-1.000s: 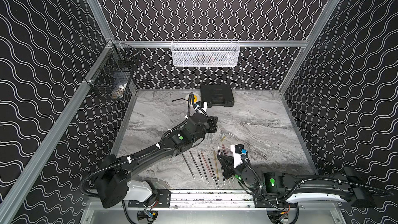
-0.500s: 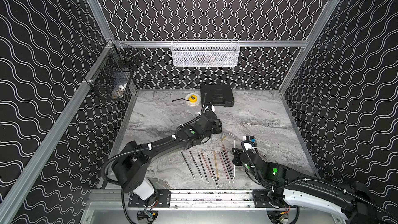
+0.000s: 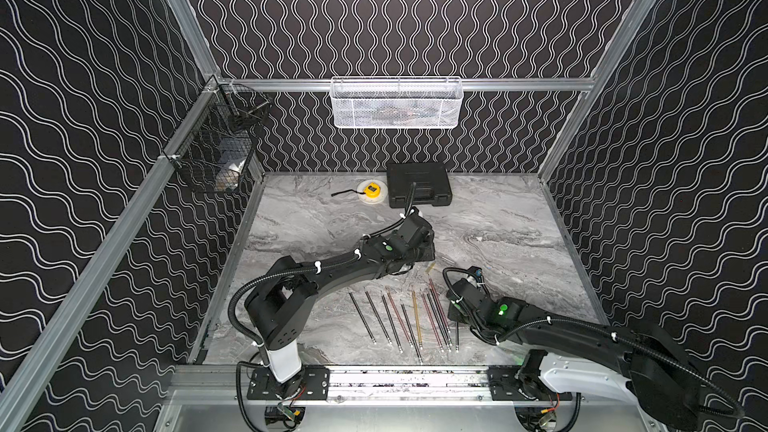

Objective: Remove the protective cover of the pencils
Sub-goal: Place the pencil at the center of the board.

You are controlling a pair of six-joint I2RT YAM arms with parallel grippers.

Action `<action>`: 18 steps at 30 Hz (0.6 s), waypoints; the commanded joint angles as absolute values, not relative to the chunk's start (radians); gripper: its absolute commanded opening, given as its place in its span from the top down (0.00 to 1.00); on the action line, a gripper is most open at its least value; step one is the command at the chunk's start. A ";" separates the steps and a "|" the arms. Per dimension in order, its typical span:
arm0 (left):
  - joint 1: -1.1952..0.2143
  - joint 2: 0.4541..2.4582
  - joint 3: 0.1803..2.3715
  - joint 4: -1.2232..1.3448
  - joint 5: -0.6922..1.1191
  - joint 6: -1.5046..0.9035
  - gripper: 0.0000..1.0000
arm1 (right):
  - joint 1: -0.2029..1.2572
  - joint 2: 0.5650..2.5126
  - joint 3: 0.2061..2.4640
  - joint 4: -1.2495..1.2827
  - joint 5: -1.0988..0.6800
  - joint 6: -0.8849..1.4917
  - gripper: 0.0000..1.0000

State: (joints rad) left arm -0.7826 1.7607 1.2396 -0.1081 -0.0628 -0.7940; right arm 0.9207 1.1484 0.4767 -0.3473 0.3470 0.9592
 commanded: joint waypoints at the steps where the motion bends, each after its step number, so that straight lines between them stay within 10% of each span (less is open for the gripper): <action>1: -0.780 1.758 1.244 -0.110 -0.063 -0.800 1.00 | 0.909 1.159 0.467 -0.360 0.328 0.994 1.00; 18: -0.779 1.754 1.236 -0.104 -0.064 -0.795 1.00 | 0.870 1.134 0.412 -0.356 0.318 1.005 0.68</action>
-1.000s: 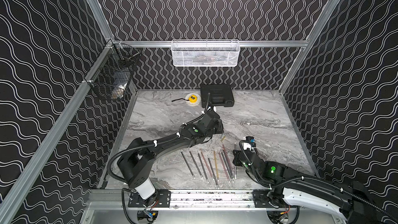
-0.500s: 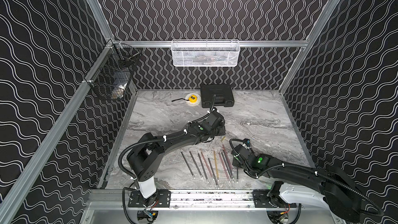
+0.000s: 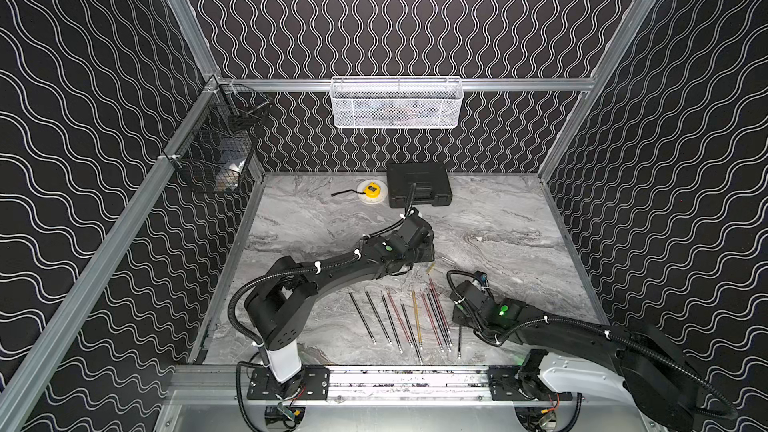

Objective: Remove the protective cover of the pencils
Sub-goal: Place the pencil at the center of the board, then place the protective sleeve at the center of the board.

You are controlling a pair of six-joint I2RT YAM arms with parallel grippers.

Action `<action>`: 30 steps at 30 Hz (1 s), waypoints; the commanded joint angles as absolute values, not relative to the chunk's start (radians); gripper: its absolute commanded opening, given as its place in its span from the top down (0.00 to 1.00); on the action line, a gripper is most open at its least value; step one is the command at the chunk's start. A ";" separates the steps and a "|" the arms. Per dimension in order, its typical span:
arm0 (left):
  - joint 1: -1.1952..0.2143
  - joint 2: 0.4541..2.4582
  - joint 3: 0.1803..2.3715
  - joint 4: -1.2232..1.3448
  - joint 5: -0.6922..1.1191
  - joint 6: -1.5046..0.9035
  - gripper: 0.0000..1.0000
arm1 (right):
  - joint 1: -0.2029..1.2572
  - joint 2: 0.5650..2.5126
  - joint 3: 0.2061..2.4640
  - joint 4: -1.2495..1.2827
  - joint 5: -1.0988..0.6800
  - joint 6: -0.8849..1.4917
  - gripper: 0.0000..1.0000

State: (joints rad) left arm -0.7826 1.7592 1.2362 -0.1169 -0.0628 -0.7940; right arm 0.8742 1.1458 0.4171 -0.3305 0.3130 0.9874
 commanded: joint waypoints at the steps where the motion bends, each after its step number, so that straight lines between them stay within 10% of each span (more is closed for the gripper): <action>1: -0.780 1.756 1.236 -0.102 -0.063 -0.795 1.00 | 0.868 1.128 0.411 -0.357 0.319 1.005 0.68; 30: -0.973 2.184 1.697 -0.358 -0.153 -0.647 0.99 | 0.812 0.604 0.474 -0.686 0.530 1.012 0.69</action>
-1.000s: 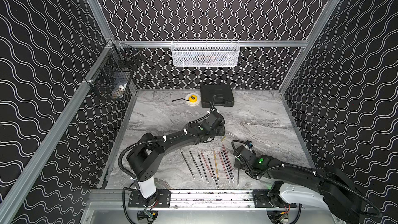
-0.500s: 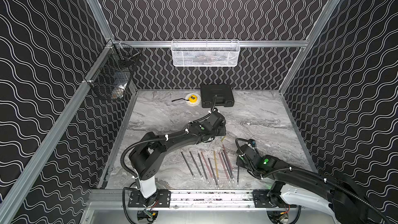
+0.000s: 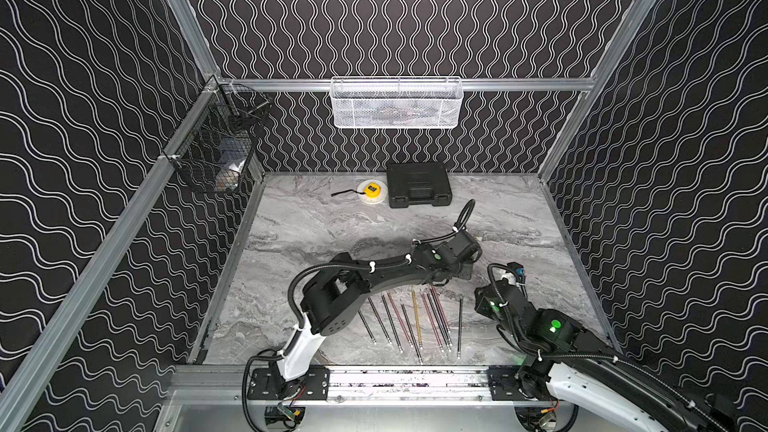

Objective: Remove the protective cover of the pencils
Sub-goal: Place the protective sleeve at the center of the board.

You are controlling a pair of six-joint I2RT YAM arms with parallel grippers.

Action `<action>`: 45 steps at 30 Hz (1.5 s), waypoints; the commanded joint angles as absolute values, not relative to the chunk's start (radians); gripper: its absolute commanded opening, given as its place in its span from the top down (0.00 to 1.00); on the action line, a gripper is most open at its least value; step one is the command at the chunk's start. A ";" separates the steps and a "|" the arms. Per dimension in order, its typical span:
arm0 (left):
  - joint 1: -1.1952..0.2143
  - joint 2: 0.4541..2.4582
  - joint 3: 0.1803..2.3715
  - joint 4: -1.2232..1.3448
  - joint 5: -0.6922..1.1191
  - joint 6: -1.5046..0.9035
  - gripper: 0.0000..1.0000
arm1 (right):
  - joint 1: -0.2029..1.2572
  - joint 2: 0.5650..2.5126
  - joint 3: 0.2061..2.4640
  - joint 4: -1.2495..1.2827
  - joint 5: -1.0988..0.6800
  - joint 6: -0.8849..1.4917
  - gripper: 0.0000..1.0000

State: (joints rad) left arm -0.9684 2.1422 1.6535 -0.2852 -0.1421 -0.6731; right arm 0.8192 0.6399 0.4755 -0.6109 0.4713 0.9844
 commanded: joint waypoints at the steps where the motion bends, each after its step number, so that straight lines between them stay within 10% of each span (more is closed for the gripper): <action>1: -0.974 2.205 1.715 -0.367 -0.147 -0.647 0.99 | 0.807 0.587 0.472 -0.692 0.534 1.017 0.69; 45: -0.942 2.411 1.898 -0.357 -0.141 -0.600 0.79 | 0.793 0.511 0.455 -0.707 0.528 1.028 0.65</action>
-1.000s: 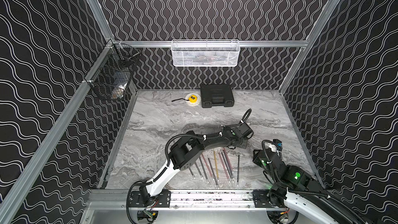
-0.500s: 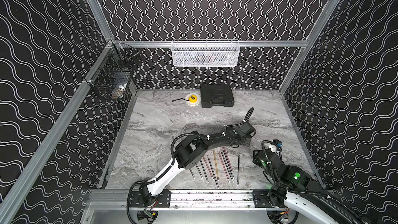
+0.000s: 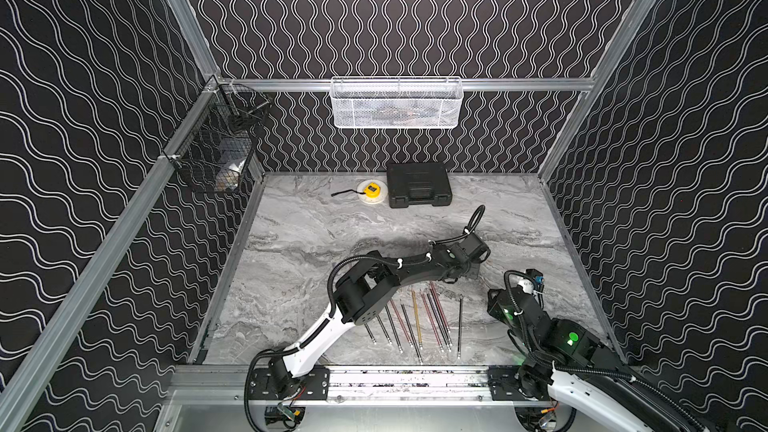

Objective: Remove the protective cover of the pencils
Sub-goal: Place the protective sleeve at the center of the board, then reset both arms

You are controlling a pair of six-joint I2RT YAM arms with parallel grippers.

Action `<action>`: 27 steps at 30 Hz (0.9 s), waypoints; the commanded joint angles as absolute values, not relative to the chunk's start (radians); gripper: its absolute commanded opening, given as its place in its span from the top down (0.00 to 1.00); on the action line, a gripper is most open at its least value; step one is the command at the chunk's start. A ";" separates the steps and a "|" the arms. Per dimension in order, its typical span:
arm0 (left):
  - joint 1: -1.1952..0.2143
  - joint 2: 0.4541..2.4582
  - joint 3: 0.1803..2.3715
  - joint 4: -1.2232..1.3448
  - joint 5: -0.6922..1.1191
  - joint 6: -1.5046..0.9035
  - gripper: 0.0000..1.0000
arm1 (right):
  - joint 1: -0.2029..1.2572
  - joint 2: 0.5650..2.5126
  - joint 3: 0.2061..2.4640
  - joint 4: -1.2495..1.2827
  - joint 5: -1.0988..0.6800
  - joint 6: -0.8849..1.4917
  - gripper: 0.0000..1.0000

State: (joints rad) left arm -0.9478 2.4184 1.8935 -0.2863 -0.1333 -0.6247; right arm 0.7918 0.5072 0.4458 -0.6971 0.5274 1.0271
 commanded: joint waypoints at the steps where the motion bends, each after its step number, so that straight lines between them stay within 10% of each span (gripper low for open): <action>1: -0.941 2.410 1.900 -0.357 -0.139 -0.602 0.79 | 0.793 0.512 0.458 -0.710 0.528 1.028 0.65; 11: -0.931 2.247 1.903 -0.387 -0.218 -0.582 0.55 | 0.792 0.487 0.587 -0.779 0.533 1.009 0.48; 16: -0.932 1.960 1.706 -0.313 -0.340 -0.568 0.39 | 0.793 0.548 0.707 -0.777 0.560 0.974 0.00; 27: -0.846 1.255 0.933 0.002 -0.902 -0.348 0.01 | 0.792 0.821 0.802 -0.231 0.672 0.480 0.00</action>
